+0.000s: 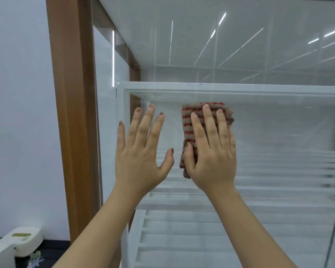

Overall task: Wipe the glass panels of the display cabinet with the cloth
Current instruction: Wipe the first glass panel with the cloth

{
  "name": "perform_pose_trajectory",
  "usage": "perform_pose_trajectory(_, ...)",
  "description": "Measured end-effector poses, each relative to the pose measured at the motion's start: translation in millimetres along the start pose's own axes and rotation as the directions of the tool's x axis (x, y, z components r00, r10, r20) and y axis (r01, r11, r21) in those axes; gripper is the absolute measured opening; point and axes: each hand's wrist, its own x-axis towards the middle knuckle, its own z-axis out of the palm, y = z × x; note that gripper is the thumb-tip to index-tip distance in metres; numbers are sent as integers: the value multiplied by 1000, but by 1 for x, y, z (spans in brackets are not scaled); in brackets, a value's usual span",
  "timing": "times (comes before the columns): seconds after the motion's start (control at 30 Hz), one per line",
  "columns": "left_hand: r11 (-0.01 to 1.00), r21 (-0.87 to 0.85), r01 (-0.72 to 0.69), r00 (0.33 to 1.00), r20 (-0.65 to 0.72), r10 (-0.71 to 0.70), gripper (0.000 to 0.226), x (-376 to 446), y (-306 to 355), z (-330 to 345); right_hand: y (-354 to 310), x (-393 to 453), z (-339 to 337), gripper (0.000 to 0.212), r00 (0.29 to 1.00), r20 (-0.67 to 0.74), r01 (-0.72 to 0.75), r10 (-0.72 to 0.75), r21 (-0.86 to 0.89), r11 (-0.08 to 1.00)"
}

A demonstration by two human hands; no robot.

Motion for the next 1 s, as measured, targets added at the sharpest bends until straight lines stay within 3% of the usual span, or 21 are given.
perform_pose_trajectory(0.27, 999, 1, 37, 998, -55, -37, 71, -1, 12, 14, 21, -24, -4, 52, 993, -44, -114, 113, -25, 993)
perform_pose_trajectory(0.5, 999, 5, 38, 997, -65, -38, 70, -2, 12, 16, 20, -15, -5, 54, 999, 23, 47, -47, -20, 999)
perform_pose_trajectory(0.7, 999, 1, 51, 997, -59, -51, 69, -2, 13, 17, 56, -17, -15, 52, 996, -37, -86, 85, -25, 996)
perform_pose_trajectory(0.83, 999, 3, 52, 996, -68, -52, 69, -2, 13, 17, 42, -35, -11, 51, 987, -57, -155, 153, -20, 988)
perform_pose_trajectory(1.0, 999, 2, 49, 996, -71, -48, 69, -2, 13, 18, 34, -22, -10, 53, 999, 13, 32, -32, -15, 999)
